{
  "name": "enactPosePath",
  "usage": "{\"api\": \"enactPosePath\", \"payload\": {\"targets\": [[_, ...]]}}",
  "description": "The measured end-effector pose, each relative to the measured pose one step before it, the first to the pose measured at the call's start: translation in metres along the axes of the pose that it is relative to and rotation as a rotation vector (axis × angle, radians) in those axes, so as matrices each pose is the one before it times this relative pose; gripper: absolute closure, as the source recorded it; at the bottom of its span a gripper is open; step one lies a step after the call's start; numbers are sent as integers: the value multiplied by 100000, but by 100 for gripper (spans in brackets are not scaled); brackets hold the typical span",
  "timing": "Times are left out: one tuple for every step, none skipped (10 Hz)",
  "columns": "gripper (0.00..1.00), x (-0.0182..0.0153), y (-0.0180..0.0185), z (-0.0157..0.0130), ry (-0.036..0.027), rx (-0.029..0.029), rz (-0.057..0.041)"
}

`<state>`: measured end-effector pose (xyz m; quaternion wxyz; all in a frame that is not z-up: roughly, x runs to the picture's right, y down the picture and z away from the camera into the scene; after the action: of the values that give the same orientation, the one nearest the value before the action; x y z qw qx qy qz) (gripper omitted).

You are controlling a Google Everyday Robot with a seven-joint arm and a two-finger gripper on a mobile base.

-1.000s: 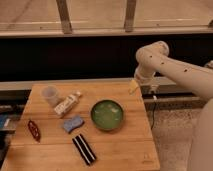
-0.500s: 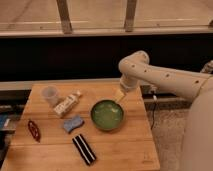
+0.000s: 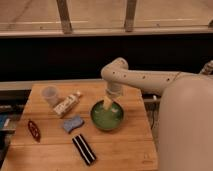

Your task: Pick up the ceramic bowl

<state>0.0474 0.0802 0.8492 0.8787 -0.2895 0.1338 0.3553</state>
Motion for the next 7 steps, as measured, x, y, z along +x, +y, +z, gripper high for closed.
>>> {"api": "enactPosePath", "payload": {"targets": [[24,-226,-253,1584,3536,462,392],[24,-65,-413,868,2361,764,701],[24,78,-275,943,2418,789,768],[25,-4,-125,926,1796,561,348],[31,260,-411,391,1145,2471,423],[39,311,-175,18,278,2527,391],[51,178,-92,105,206,1614,92]]}}
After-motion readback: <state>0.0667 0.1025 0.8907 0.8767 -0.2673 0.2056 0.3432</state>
